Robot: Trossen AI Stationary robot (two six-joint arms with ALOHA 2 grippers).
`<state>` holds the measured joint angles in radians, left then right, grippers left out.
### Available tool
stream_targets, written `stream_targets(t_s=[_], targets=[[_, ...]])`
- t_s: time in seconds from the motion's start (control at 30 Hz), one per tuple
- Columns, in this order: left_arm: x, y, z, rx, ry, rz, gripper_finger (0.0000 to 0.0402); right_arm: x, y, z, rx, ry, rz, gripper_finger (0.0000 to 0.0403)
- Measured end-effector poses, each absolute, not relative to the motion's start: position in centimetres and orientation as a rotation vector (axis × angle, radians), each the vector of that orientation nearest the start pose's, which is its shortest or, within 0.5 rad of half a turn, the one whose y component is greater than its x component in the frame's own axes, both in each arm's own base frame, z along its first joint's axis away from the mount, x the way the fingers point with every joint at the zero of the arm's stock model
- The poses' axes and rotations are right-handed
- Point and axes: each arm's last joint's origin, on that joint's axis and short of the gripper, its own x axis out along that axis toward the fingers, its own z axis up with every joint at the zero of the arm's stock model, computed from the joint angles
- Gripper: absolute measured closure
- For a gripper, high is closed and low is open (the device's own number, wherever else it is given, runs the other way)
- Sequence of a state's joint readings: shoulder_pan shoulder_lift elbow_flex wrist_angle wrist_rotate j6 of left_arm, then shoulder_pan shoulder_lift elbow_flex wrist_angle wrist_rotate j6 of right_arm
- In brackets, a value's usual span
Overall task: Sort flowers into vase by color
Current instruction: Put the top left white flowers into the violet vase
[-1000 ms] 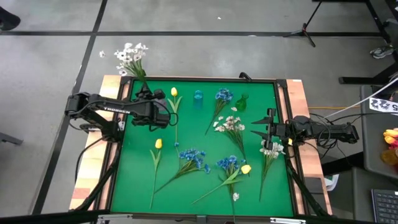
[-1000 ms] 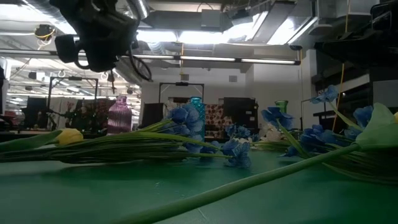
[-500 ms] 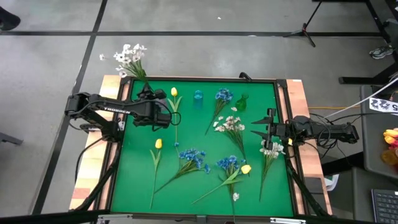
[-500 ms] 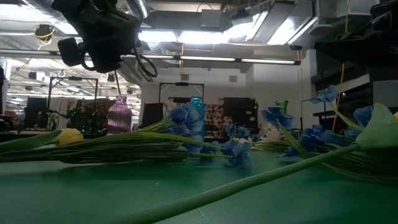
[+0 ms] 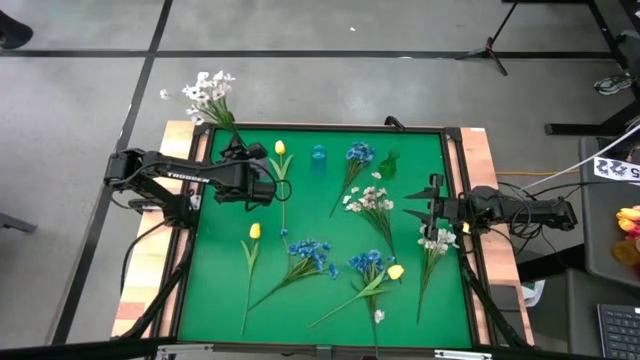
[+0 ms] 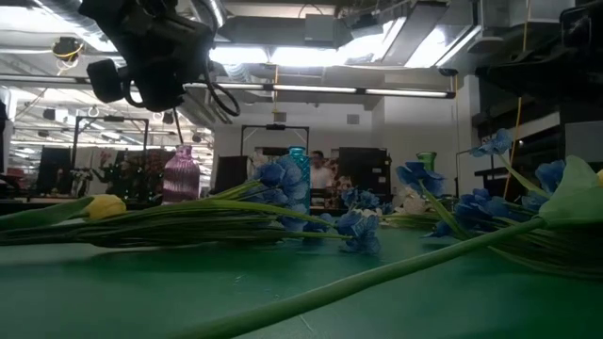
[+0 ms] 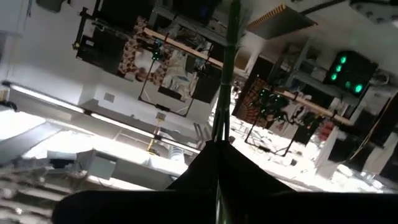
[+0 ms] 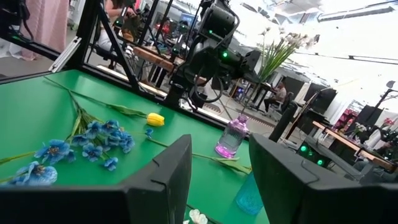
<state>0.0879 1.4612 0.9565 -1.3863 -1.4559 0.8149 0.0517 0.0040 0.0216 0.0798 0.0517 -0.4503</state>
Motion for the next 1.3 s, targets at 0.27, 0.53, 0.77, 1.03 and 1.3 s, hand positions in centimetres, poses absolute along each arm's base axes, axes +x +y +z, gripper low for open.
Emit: stream_targets(t_s=[0.27,0.53,0.77,1.03,1.3], targets=[[21.21,4.75,23.16,1.808,2.084,0.346,0.0401,9.62,0.35,17.72,-0.446,-0.085,-0.02,0.0242],[21.12,5.12,23.21,1.81,2.103,0.365,0.0401,9.62,0.35,17.71,-0.446,-0.085,-0.02,0.0242],[21.01,5.61,23.25,1.797,2.122,0.39,0.0401,9.62,0.35,17.66,-0.446,-0.079,-0.019,0.0242],[21.01,5.6,23.25,1.8,2.123,0.387,0.0401,9.63,0.35,17.57,-0.446,-0.071,-0.016,0.0242],[21.18,5.56,23.2,1.791,2.106,0.407,0.0401,9.63,0.35,17.56,-0.446,-0.069,-0.016,0.0242]])
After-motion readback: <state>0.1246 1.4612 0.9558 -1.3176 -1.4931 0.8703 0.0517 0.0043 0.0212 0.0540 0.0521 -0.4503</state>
